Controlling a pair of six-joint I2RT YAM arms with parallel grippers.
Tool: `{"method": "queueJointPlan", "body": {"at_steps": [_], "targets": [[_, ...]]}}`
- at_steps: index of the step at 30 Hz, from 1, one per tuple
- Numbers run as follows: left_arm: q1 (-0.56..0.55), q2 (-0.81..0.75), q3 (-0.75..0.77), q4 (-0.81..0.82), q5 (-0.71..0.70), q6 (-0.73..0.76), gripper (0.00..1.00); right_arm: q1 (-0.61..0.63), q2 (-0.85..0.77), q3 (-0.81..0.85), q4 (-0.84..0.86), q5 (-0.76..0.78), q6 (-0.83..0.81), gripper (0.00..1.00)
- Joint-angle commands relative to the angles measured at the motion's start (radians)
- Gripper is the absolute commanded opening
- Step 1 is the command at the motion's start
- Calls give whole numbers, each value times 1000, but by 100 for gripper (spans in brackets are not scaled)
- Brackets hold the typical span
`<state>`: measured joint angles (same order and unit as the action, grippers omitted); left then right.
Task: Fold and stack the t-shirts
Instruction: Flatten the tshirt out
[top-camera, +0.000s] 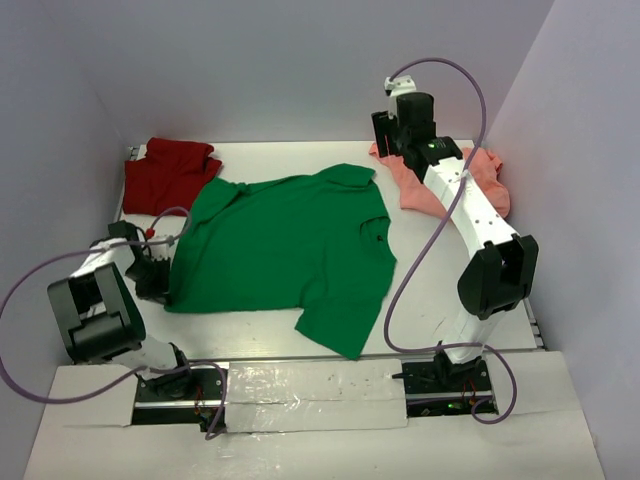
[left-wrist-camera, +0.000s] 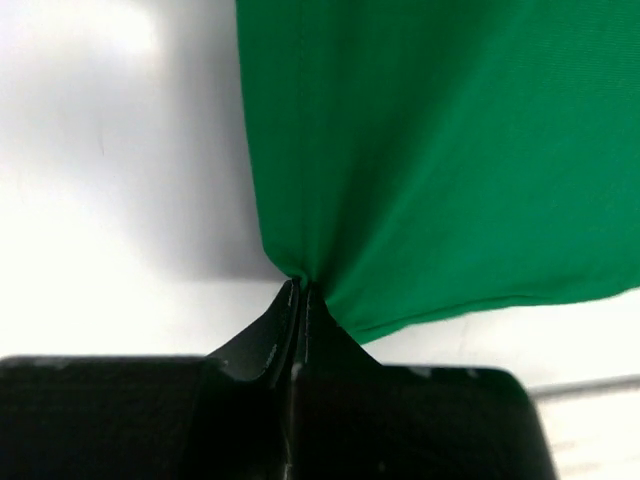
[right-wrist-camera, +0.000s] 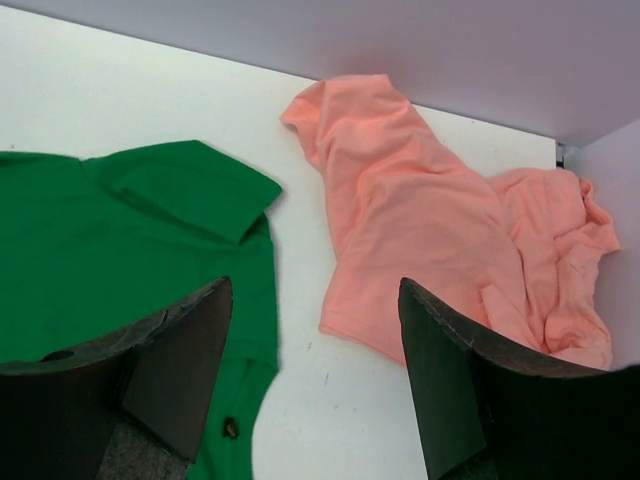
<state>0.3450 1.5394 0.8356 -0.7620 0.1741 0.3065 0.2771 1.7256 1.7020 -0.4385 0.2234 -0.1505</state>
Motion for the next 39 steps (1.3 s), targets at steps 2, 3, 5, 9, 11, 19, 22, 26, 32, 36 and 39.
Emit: {"method": "queueJointPlan", "body": {"at_steps": [2, 3, 5, 9, 11, 19, 22, 26, 32, 36, 39], "targets": [[60, -140, -29, -181, -59, 95, 0, 24, -49, 58, -26, -22, 0, 74], [58, -156, -47, -191, -61, 109, 0, 27, -52, 53, -25, -24, -1, 74], [60, -188, -61, -207, -65, 114, 0, 31, -66, 38, -23, -25, -1, 74], [63, -216, -52, -208, -54, 121, 6, 43, -54, 25, -72, -65, 2, 74], [69, -214, -27, -189, -50, 125, 21, 57, -32, 16, -104, -82, 0, 74], [81, -115, 216, -51, -24, 74, 77, 89, -6, -128, -76, -186, 0, 75], [89, -101, 287, 37, 14, 40, 78, 96, 3, -168, -49, -190, -1, 75], [92, -117, 278, 269, 71, -45, 78, 96, 43, -215, 13, -213, 0, 75], [78, -42, 283, 550, 131, -197, 77, 86, 214, -80, 84, -161, 49, 75], [65, -25, 267, 647, 131, -256, 77, 54, 359, 100, 32, -99, 115, 75], [58, -57, 200, 752, 116, -282, 77, 16, 472, 263, -18, -88, 149, 75]]}}
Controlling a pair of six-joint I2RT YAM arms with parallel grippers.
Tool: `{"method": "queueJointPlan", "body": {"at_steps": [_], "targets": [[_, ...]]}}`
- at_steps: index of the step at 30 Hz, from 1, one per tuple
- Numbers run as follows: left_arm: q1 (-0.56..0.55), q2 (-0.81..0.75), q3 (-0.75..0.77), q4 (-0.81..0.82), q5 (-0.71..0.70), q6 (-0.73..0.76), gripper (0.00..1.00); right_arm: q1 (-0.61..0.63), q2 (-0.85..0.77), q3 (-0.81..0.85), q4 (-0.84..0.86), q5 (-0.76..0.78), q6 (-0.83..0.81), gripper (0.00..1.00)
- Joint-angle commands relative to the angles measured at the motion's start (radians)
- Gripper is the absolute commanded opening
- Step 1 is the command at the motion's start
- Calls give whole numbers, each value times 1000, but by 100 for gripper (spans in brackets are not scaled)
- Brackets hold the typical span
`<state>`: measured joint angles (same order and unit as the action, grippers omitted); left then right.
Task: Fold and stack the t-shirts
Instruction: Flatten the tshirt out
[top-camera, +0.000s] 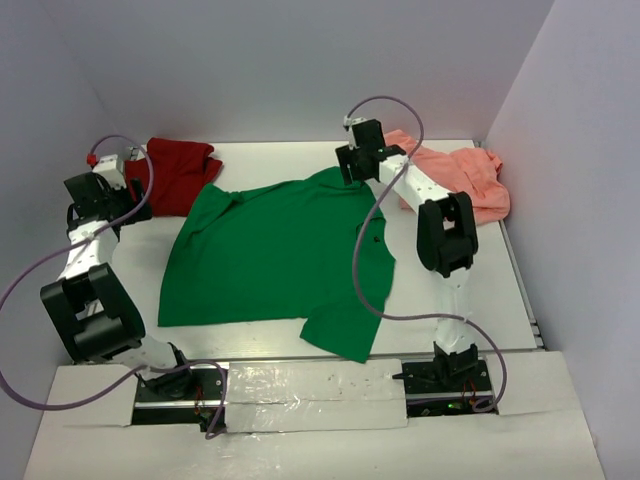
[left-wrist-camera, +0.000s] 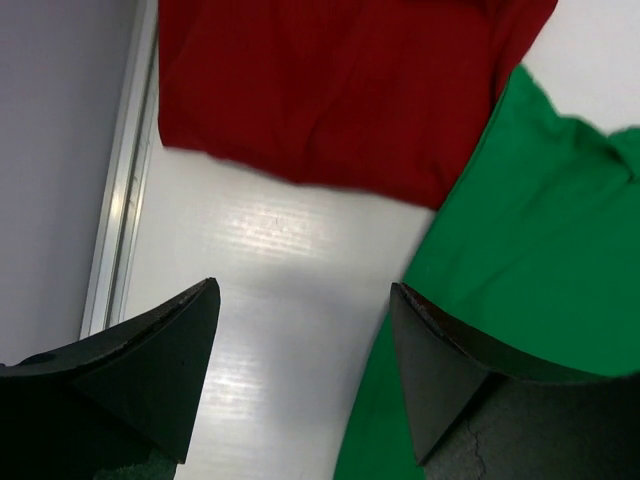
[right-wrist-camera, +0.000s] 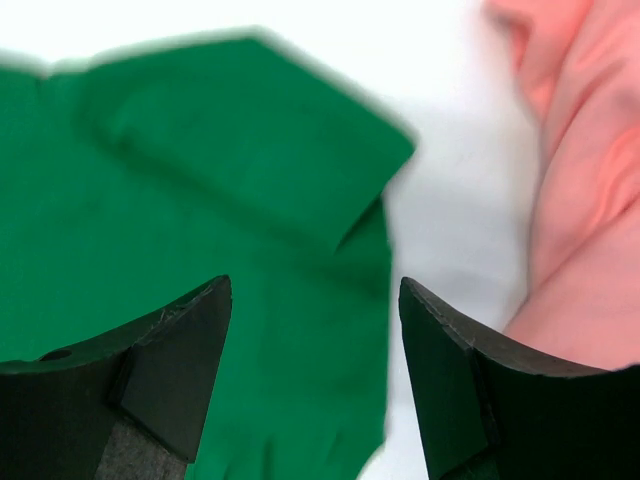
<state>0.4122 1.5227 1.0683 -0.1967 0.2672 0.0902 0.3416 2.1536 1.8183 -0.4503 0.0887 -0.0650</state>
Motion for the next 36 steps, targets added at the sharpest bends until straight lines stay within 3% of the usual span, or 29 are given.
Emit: {"method": "queueJointPlan", "body": {"at_steps": [1, 8, 14, 28, 36], "targets": [[-10, -67, -48, 230, 21, -72, 77, -58, 75, 189, -33, 61, 64, 75], [-32, -134, -103, 273, 4, -81, 78, -147, 298, 527, -182, -12, 194, 74], [-46, -150, -103, 261, -23, -81, 78, -185, 318, 484, -208, -214, 278, 70], [-72, -208, -154, 296, -43, -135, 78, -205, 350, 446, -197, -507, 409, 69], [-76, -283, -185, 280, -49, -122, 78, -210, 365, 446, -225, -388, 416, 69]]}}
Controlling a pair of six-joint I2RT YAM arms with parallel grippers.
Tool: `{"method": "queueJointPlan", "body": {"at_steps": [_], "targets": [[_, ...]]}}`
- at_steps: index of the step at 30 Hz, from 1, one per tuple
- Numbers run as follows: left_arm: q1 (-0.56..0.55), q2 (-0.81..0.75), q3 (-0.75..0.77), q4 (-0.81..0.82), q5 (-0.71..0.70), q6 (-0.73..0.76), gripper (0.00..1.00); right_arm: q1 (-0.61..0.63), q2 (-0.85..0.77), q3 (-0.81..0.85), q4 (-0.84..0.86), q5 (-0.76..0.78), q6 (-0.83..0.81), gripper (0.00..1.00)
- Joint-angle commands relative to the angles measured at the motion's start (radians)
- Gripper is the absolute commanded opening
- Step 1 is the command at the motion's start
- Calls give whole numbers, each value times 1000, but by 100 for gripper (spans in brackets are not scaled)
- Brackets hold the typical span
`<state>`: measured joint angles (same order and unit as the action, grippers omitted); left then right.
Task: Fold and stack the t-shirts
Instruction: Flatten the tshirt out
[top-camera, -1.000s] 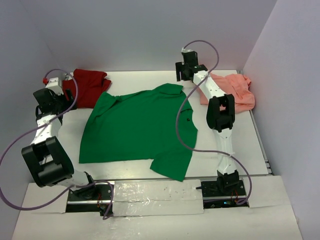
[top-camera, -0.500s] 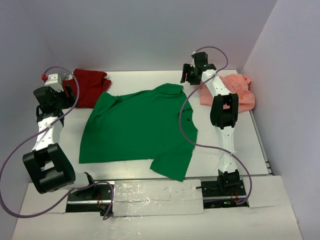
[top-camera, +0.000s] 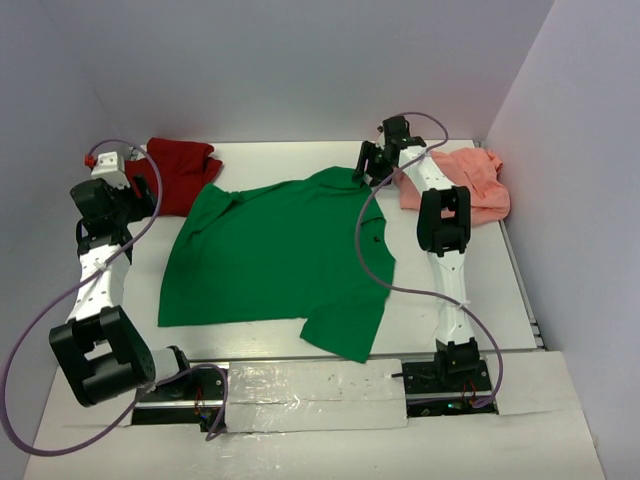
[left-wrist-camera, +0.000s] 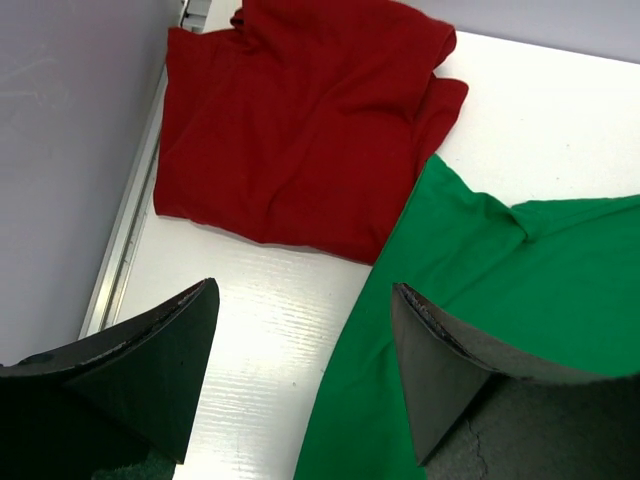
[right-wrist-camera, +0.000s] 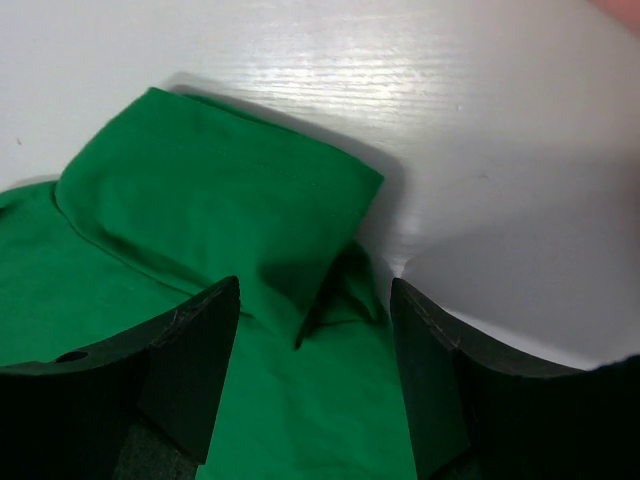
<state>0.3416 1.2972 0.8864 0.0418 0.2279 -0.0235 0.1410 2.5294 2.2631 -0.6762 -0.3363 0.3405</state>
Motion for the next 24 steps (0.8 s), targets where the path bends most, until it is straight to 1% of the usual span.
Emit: {"method": "queueJointPlan", "body": {"at_steps": [1, 3, 6, 7, 10, 15, 24], "targets": [[-4, -67, -10, 40, -13, -6, 78, -11, -17, -10, 7, 34, 12, 69], [-6, -91, -18, 36, -13, -6, 78, -12, -32, -31, 42, 29, 11, 68], [-7, -113, -33, 36, -13, -6, 78, -12, -61, -77, 110, 31, -11, 65], [-7, -113, -35, 35, -19, -7, 78, -14, -66, -95, 122, 26, -15, 63], [-7, -111, -43, 35, -19, -9, 77, -12, -67, -83, 133, 31, -18, 57], [-7, -119, -41, 32, -25, -13, 77, -3, -60, -57, 159, 37, -37, 56], [-6, -119, -49, 23, -47, -1, 76, 19, 2, 81, 162, 105, -57, 57]]}}
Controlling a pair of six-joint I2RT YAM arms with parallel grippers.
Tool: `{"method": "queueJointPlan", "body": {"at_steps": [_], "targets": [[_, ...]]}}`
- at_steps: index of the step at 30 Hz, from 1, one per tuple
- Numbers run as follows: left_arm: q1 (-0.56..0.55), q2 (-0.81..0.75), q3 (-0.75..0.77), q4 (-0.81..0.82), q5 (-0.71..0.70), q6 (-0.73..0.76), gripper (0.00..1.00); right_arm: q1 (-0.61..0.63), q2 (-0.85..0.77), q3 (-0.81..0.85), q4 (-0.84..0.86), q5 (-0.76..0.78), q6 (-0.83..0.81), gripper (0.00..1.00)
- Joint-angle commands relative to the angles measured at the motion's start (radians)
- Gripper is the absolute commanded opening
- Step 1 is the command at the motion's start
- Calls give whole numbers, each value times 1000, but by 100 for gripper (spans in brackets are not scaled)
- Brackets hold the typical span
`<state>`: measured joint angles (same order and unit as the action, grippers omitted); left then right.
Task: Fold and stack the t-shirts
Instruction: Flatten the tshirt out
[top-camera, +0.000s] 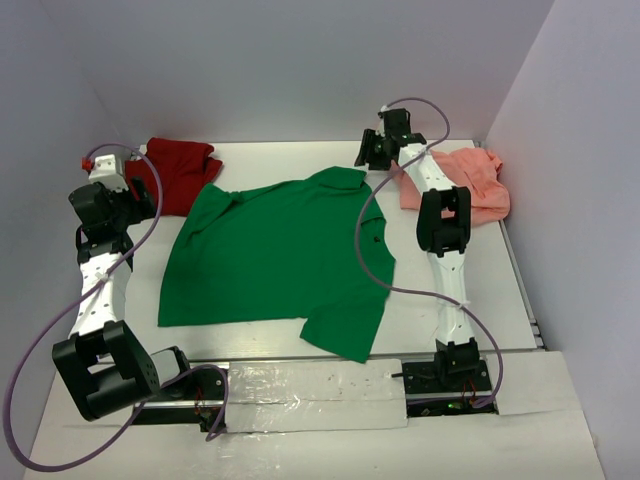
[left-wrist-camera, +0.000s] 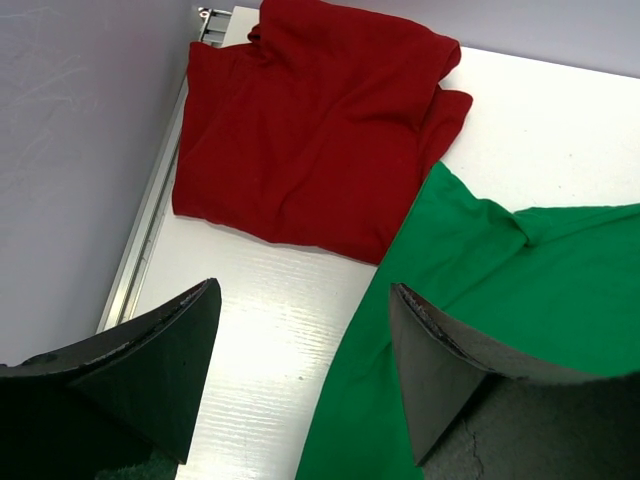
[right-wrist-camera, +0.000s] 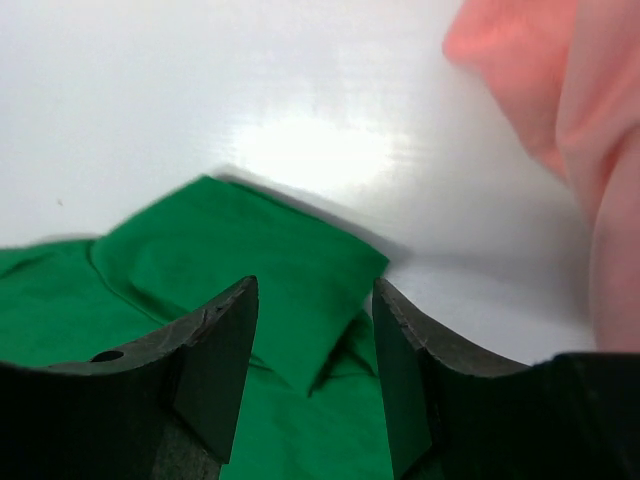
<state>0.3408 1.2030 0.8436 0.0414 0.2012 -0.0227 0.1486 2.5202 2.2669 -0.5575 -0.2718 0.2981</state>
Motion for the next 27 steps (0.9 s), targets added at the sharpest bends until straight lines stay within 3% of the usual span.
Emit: {"method": "queueJointPlan", "body": {"at_steps": [1, 6, 21, 27], "targets": [[-3, -25, -8, 28, -23, 0, 76, 11, 12, 83, 44, 46, -14, 56], [-2, -14, -3, 26, -26, 1, 76, 6, 61, 167, -16, 62, 10, 55], [-3, -10, 15, 0, 10, 0, 75, -23, 66, 137, -85, 71, 98, 54], [-3, -13, 2, 14, 17, -11, 75, -32, 72, 132, -81, 57, 122, 49]]}}
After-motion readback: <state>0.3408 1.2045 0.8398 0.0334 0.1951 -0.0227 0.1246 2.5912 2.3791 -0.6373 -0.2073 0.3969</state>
